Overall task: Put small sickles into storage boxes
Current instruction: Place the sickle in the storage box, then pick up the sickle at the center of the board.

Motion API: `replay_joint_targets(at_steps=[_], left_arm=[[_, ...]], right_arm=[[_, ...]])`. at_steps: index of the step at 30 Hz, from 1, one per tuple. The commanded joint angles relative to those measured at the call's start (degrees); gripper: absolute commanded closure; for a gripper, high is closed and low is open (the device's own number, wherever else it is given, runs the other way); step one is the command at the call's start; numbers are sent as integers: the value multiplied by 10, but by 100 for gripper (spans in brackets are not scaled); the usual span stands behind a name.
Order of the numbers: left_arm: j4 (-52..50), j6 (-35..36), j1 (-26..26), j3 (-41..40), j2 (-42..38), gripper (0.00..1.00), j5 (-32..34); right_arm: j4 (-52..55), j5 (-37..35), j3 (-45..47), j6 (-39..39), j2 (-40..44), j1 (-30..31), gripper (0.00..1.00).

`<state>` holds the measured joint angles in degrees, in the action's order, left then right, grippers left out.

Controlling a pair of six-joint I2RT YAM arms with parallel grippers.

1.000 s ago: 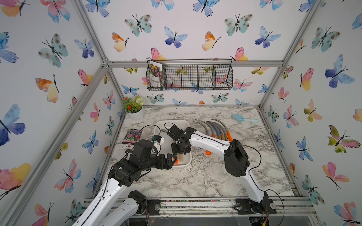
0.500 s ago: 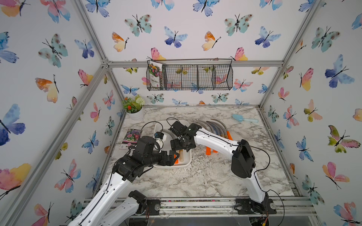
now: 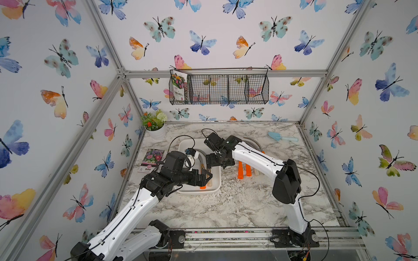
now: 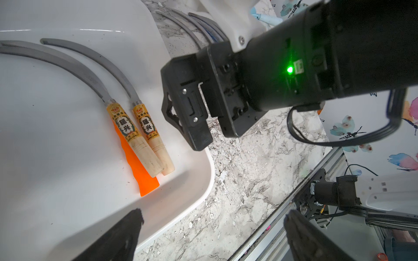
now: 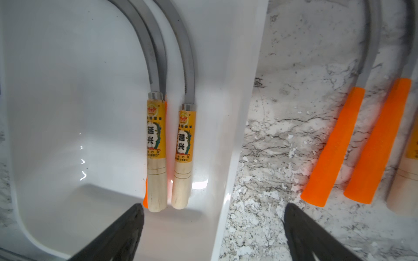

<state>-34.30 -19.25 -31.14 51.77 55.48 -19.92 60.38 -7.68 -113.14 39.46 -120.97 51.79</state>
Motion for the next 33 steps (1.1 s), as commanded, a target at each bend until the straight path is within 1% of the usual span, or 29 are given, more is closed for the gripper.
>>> replay_joint_targets(at_steps=[1,5,17,26,27,31,33], left_arm=[[30,14,-2,8,17,2,-25],[47,17,-2,6,36,2,-34],[72,36,-2,15,103,2,-62],[96,46,-2,19,143,2,-72],[97,48,-2,19,148,2,-90],[103,53,-2,24,169,2,-98],[108,54,-3,24,178,2,-101]], right_arm=[[59,-32,6,7,8,-12,2],[77,-46,17,9,11,-20,2],[39,-34,106,-2,50,-62,2],[-11,-7,186,-12,70,-92,2],[-18,-3,195,-13,72,-96,2],[-43,10,228,-19,79,-106,2],[-58,19,243,-22,81,-111,4]])
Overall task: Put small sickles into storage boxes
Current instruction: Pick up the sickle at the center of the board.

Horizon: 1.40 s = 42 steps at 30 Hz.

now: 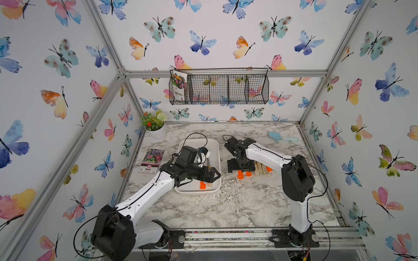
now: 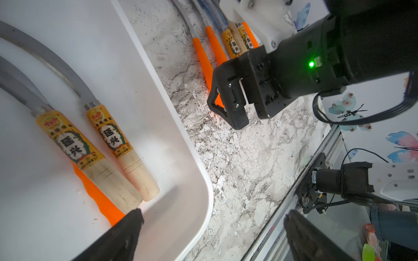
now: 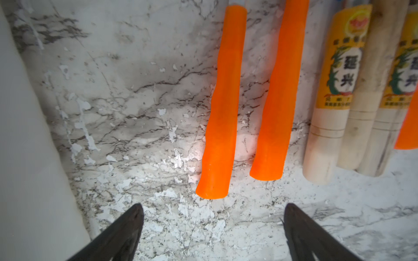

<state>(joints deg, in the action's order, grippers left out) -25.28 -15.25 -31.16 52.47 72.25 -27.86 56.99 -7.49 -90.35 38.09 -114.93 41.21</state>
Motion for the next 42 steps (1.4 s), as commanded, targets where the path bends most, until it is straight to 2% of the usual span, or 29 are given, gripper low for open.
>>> replay_joint_targets(at_steps=[1,5,10,17,23,32,39,42], left_arm=[[21,15,-2,18,15,2,-23],[30,17,-3,19,34,2,-26],[34,24,-3,26,58,2,-32],[36,30,-3,38,81,2,-36],[41,31,-3,42,92,2,-39],[43,32,-3,44,102,2,-41],[41,33,-3,44,102,2,-40],[41,34,-3,44,101,2,-40]], right_arm=[[-34,21,23,-9,23,-8,5],[-60,38,49,-13,28,-16,12],[-81,48,67,-19,27,-26,32],[-91,55,76,-27,13,-35,47],[-102,59,91,-31,8,-43,54],[-112,65,102,-43,-7,-51,56],[-123,73,113,-50,-17,-53,68],[-123,74,113,-55,-19,-54,76]])
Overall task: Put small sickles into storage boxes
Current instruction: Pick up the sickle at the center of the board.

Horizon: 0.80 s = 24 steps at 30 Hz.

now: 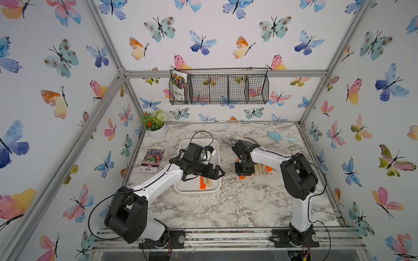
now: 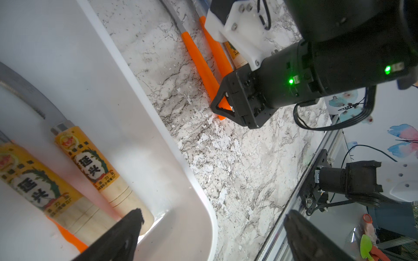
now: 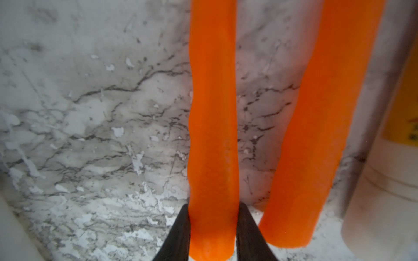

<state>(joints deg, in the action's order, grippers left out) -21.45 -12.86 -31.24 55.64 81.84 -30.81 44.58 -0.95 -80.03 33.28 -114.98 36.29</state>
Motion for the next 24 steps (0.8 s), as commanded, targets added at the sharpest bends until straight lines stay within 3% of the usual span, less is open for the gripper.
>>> replay_joint_targets(at_steps=[1,7,24], left_arm=[[2,10,-2,12,5,2,-10],[0,8,-3,18,5,2,-9],[-3,-1,-3,29,-6,2,4]], right_arm=[[2,7,9,-8,-18,-4,78],[23,-1,-12,-15,-12,-4,86],[87,-19,-72,-24,35,-4,86]])
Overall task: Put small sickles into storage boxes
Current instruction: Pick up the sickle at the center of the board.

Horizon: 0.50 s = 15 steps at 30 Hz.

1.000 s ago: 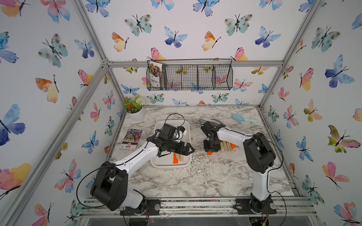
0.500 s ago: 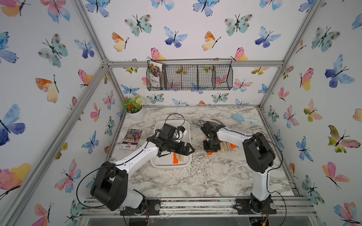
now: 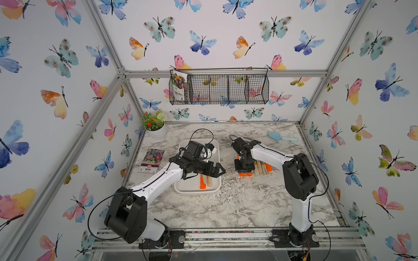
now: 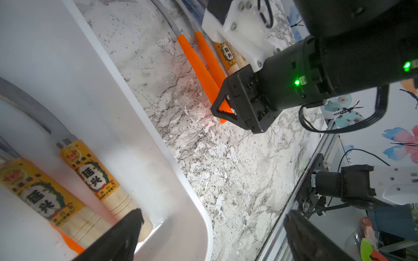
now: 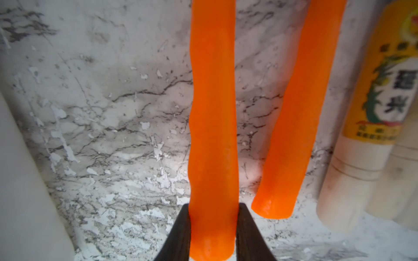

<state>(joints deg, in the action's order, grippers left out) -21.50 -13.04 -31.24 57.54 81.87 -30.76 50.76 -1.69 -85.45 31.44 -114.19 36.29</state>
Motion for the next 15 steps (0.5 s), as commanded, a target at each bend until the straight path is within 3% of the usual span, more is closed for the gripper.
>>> replay_joint_targets(at_steps=[1,15], left_arm=[[-3,-1,-2,11,-6,2,4],[-26,-2,-3,23,-32,2,22]], right_arm=[[28,-11,-21,-6,29,-4,86],[46,3,-53,-7,40,-3,86]])
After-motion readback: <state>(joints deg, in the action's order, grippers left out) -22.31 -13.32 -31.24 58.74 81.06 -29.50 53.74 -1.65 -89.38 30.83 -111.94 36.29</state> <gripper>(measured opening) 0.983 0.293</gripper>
